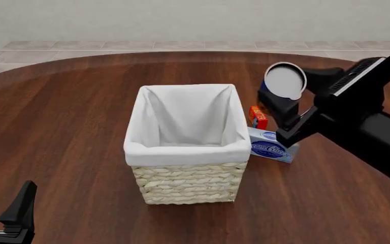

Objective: Pick up the alphabet soup and put it in the basket.

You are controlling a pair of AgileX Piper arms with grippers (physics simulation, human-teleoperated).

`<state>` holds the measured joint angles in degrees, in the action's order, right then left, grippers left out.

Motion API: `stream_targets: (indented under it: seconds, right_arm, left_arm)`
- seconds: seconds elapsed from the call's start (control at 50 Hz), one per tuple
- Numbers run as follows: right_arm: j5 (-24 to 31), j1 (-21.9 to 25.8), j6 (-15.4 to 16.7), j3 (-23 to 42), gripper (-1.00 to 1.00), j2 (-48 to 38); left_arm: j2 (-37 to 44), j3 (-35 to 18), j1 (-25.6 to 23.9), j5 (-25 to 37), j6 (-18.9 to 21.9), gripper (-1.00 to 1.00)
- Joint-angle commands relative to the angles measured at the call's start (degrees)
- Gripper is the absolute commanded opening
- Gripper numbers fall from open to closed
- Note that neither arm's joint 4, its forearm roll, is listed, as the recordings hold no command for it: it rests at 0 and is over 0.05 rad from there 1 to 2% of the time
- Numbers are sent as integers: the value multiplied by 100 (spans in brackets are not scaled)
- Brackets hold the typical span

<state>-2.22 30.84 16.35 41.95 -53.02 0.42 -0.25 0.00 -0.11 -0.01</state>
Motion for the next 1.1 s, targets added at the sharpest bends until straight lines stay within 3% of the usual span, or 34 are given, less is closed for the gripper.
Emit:
stream_targets:
  seconds: [0.02,1.1]
  right_arm:
    - [-63,181,-139,156,-100,-82]
    - [-315,830,-339,636,-100,-627]
  left_arm:
    - [1,0,-1,0,0,100]
    - [2,0,0,0,1,100]
